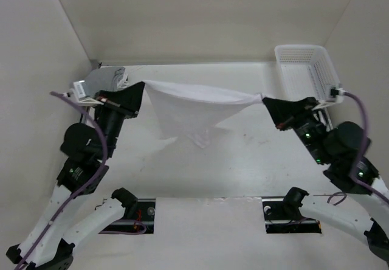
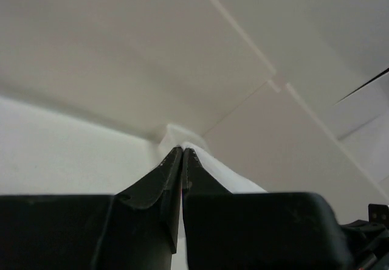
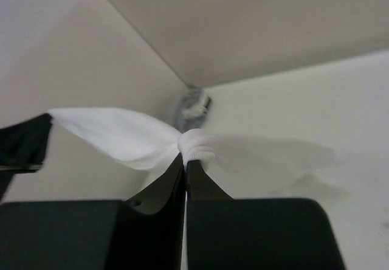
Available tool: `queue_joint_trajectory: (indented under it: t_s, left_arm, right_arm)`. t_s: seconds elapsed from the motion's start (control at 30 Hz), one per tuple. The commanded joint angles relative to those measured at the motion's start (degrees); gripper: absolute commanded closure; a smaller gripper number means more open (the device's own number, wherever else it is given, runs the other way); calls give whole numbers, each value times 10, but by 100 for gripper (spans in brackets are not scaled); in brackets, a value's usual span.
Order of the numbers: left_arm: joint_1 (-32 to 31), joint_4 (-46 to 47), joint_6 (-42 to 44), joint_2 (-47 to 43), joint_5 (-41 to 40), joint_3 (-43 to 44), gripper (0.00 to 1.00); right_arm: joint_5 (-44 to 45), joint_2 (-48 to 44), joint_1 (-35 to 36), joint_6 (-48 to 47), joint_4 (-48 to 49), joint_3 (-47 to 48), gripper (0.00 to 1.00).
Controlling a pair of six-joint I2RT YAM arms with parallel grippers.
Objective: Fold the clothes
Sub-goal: Flatten the tank top out
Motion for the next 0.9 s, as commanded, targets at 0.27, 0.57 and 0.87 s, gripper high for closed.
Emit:
queue_joint_trajectory:
  t_s: [0.27, 0.57, 0.87]
  left_arm:
    - [11, 35, 42, 39, -43, 74, 100]
    - [171, 116, -50, 265, 52, 82, 100]
    - [282, 67, -103, 500, 202, 398, 100]
  right_arm:
    - [159, 45, 208, -133, 30, 166, 98]
    - [-192, 239, -167, 16, 127, 136, 99]
    - [-328, 538, -280, 54, 69, 534, 99]
